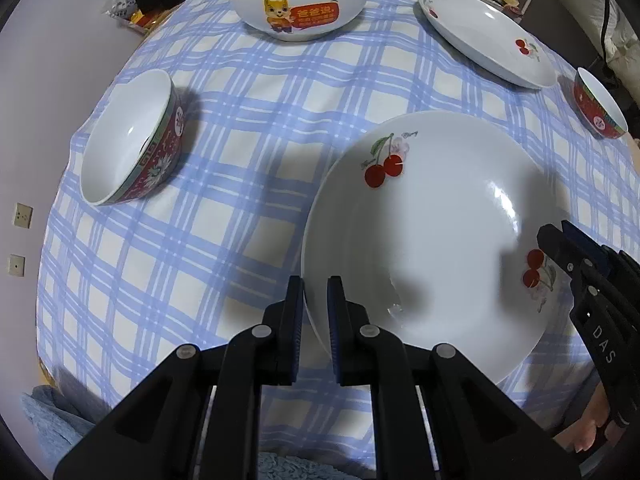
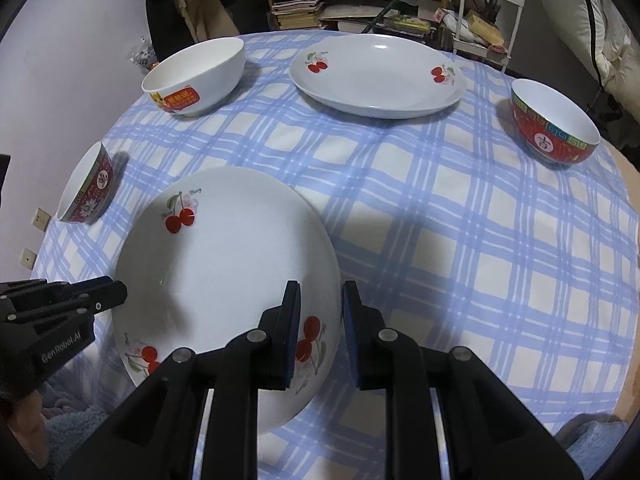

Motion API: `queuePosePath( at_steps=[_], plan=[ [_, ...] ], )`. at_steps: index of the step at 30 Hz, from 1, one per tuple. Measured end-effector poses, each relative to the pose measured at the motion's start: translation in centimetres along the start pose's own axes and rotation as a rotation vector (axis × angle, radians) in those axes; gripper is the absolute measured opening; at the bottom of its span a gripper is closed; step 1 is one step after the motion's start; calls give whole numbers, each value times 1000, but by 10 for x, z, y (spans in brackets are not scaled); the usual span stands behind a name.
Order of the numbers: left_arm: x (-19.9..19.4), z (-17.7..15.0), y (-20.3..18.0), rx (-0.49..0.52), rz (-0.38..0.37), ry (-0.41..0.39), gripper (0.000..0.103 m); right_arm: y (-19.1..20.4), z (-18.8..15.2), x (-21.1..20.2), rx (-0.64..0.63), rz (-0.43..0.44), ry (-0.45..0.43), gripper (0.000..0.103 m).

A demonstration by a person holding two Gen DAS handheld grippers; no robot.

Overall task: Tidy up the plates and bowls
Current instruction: 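Open the right tool to release the plate rim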

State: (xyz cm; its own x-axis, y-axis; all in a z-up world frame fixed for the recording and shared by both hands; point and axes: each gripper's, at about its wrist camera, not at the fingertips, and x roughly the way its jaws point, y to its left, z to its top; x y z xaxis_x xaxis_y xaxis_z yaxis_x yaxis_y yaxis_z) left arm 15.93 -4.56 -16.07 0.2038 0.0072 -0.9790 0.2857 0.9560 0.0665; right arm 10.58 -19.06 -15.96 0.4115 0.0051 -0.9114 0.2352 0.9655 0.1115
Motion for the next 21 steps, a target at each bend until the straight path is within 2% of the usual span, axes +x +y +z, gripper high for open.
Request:
queuePosePath(
  at_steps=[8, 11, 14, 16, 17, 21],
  plan=[
    [-9, -7, 0, -18, 1, -14, 13, -2, -4, 0, 10, 2, 6, 23],
    [-13, -7, 3, -35, -35, -15, 13, -3, -4, -2, 16, -1, 0, 23],
    [-19, -7, 3, -32, -30, -35, 14, -5, -3, -8, 23, -9, -12, 25],
    [-21, -6, 0, -19, -25, -46, 14, -7, -2, -11, 24, -16, -21, 33],
    [-22, -5, -2, -15, -16, -54, 14, -9, -1, -13, 26, -22, -26, 41],
    [-30, 1, -8, 8, -11, -70, 15, -17, 2, -18, 48, -38, -35, 45]
  ],
)
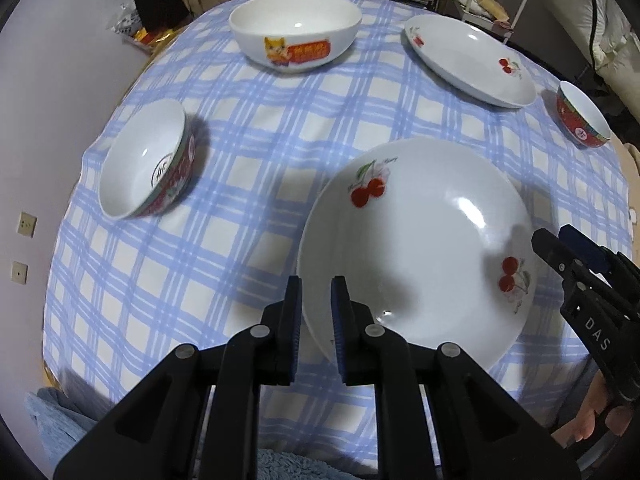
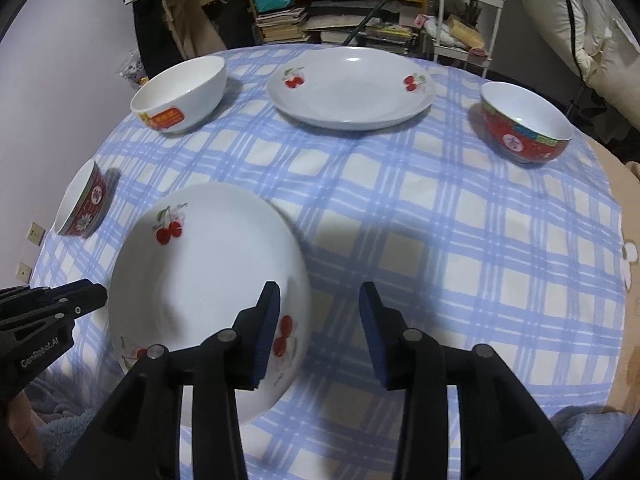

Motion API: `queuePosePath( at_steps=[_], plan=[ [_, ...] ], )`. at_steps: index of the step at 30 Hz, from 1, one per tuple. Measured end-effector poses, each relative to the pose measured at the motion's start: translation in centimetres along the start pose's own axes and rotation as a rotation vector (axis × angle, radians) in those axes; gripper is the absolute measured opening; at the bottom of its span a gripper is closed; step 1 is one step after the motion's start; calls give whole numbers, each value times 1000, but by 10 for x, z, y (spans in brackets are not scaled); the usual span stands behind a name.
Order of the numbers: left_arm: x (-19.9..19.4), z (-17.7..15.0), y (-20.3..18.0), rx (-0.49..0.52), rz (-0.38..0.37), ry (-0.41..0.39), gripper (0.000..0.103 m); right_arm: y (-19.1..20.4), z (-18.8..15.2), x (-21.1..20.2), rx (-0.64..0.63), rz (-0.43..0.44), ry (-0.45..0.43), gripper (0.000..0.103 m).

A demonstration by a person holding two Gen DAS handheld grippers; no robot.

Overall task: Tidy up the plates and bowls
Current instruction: 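Open the right tool to release the plate rim, then move both open tools to the rim of another cherry plate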

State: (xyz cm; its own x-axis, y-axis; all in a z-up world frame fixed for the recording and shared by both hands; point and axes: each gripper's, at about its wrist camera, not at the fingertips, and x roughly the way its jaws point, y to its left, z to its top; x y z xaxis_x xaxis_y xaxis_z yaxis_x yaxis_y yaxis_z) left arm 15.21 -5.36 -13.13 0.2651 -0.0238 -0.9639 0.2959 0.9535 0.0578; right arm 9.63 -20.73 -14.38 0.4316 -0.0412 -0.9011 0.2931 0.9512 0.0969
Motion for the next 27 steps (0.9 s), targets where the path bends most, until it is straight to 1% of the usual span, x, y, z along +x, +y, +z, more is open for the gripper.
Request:
queuePosePath(
  at_steps=[1, 3, 5, 7, 9, 10, 11, 13, 14, 16, 17, 18, 21, 24, 27],
  plan=[
    [-1, 3, 0, 5, -8, 0, 16, -2, 2, -1, 8, -3, 1, 48],
    [-5, 9, -3, 11, -12, -2, 20, -6, 6, -2, 8, -6, 0, 65],
    [-10, 15, -4, 10, -6, -10, 23, -7, 9, -3, -5, -21, 0, 66],
    [-15, 22, -4, 4, -12, -13, 27, -9, 13, -5, -12, -22, 4, 68],
    [-18, 27, -4, 3, -17, -20, 37, -12, 16, -7, 2, -15, -2, 77],
    [-21, 31, -5, 7, -16, -27, 40, -15, 18, -8, 15, -14, -10, 79],
    [-23, 33, -5, 10, -16, -31, 45, -17, 20, -10, 32, -15, -16, 83],
    [-26, 39, -7, 19, -15, -42, 47, -23, 23, -13, 75, -3, -11, 88],
    [-28, 43, -7, 20, -22, -45, 50, -26, 25, -13, 100, 14, 0, 92],
    [-31, 49, -8, 25, -23, -51, 54, -32, 30, -14, 141, 52, 24, 93],
    [-32, 52, -10, 31, -15, -54, 60, -33, 32, -14, 149, 59, 26, 93],
    [-33, 55, -11, 40, -7, -57, 68, -34, 35, -16, 149, 60, 24, 93],
    [-37, 64, -16, 71, 18, -79, 78, -35, 44, -23, 137, 39, -11, 95],
    [-40, 74, -21, 95, 27, -91, 83, -33, 55, -30, 107, 51, -53, 100],
    [-41, 84, -24, 101, 26, -102, 83, -32, 66, -32, 90, 33, -75, 101]
  ],
)
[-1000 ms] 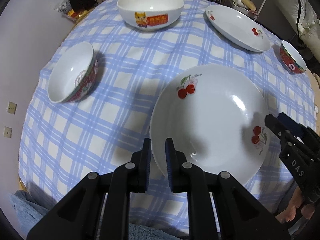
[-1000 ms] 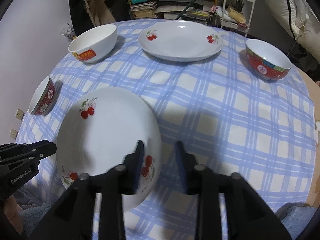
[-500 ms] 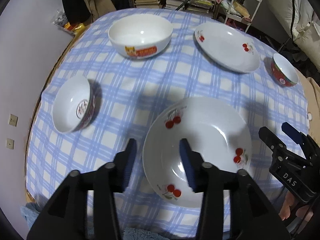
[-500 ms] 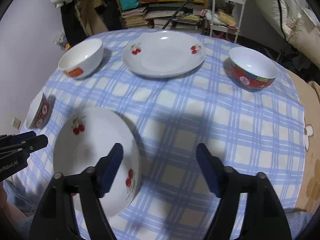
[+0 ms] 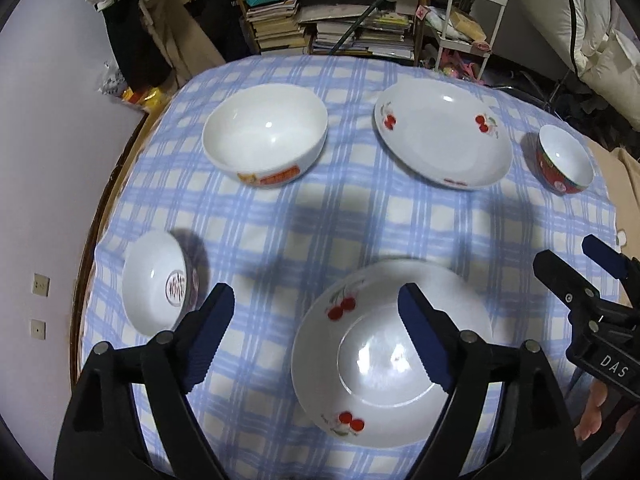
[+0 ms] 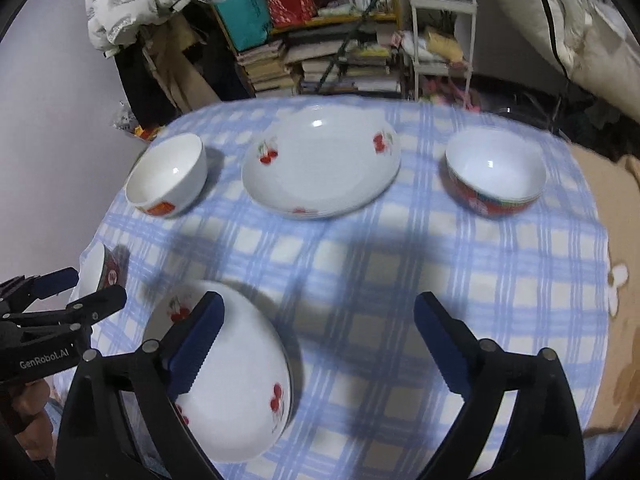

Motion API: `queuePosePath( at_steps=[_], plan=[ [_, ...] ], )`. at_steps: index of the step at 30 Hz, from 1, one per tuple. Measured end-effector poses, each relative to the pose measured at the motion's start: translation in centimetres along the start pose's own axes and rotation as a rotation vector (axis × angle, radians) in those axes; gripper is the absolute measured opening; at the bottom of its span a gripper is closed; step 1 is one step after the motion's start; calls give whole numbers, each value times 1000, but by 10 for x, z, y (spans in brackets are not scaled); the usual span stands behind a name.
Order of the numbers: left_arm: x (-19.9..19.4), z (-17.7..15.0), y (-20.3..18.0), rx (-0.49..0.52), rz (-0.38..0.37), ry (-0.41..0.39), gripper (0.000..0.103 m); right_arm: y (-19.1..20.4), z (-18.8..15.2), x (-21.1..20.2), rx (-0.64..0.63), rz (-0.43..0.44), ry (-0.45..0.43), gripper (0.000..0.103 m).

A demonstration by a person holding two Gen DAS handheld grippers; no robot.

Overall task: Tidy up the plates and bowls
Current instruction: 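Move both open tools to the rim of another cherry plate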

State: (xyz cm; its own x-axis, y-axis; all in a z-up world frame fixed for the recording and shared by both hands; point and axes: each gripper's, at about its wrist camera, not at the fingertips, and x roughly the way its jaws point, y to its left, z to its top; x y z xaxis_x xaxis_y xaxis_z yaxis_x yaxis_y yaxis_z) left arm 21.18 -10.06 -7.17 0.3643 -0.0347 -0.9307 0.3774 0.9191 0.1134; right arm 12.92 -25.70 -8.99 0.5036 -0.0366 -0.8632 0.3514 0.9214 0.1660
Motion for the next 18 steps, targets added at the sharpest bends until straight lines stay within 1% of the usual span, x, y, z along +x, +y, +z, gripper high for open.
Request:
queuePosePath(
  at_steps=[4, 6, 13, 18],
  plan=[
    [6, 16, -2, 17, -13, 8, 84, 1, 15, 9, -28, 5, 5, 101],
    [9, 24, -3, 23, -14, 7, 84, 1, 22, 15, -36, -16, 1, 101],
    [19, 52, -3, 2, -32, -9, 84, -5, 51, 28, -68, -7, -19, 101],
    [36, 76, -6, -22, -54, -1, 84, -10, 79, 39, -84, -11, -28, 101]
  ],
)
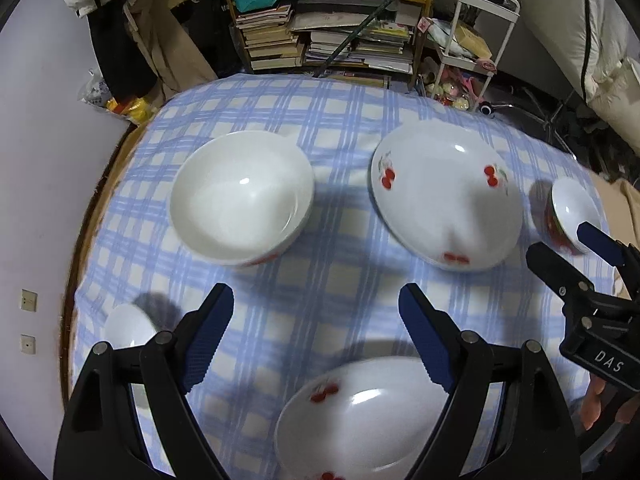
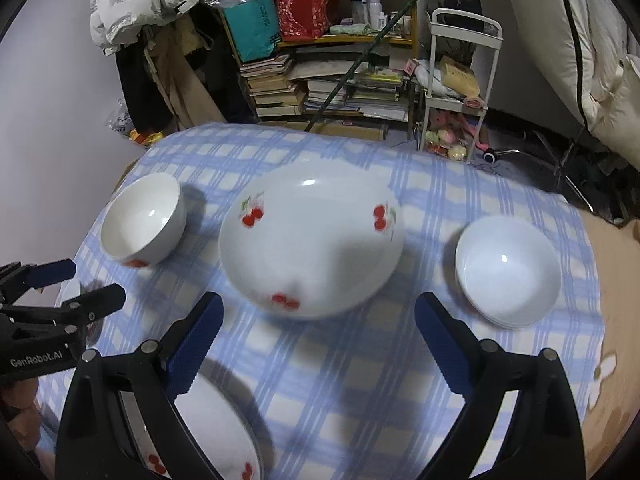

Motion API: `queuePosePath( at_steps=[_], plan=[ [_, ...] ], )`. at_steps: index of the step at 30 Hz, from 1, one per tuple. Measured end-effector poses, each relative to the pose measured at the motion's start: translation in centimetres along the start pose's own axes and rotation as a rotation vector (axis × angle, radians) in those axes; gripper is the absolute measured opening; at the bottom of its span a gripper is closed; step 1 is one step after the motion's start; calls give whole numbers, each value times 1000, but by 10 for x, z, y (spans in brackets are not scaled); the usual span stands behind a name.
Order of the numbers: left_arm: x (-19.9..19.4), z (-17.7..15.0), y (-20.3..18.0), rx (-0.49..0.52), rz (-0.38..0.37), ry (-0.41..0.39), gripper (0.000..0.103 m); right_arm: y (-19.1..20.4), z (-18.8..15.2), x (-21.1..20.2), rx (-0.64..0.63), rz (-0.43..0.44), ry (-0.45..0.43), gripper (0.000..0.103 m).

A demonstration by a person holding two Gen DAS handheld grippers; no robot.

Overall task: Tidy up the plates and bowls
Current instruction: 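Move both open tools to the rim of another cherry plate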

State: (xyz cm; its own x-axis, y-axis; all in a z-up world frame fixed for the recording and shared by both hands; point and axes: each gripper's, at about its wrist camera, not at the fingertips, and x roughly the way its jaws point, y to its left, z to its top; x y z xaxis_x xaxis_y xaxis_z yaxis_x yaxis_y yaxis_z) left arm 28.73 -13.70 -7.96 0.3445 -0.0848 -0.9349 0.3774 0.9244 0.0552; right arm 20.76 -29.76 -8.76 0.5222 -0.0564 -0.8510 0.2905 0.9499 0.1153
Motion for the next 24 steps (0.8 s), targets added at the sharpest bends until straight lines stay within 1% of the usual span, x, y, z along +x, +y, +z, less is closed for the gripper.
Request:
queuePosePath(
  at_steps=[5, 10, 16, 20, 22, 24],
  plan=[
    [14, 24, -9, -5, -33, 0, 84, -15, 26, 16, 5, -25, 6, 101],
    [26, 46, -23, 1, -65, 10, 84, -31, 49, 36, -2, -57, 38, 101],
    [44, 67, -41, 10, -90, 34, 84, -52, 66, 55, 23, -52, 73, 101],
    [58, 73, -52, 25, -99, 59, 84, -63, 73, 69, 40, -42, 100, 100],
    [66, 74, -54, 22, -108, 74, 84, -67, 75, 78, 39, -47, 121, 97],
    [73, 75, -56, 16, -117, 90, 84, -69, 75, 84, 30, -50, 143, 88]
  ],
)
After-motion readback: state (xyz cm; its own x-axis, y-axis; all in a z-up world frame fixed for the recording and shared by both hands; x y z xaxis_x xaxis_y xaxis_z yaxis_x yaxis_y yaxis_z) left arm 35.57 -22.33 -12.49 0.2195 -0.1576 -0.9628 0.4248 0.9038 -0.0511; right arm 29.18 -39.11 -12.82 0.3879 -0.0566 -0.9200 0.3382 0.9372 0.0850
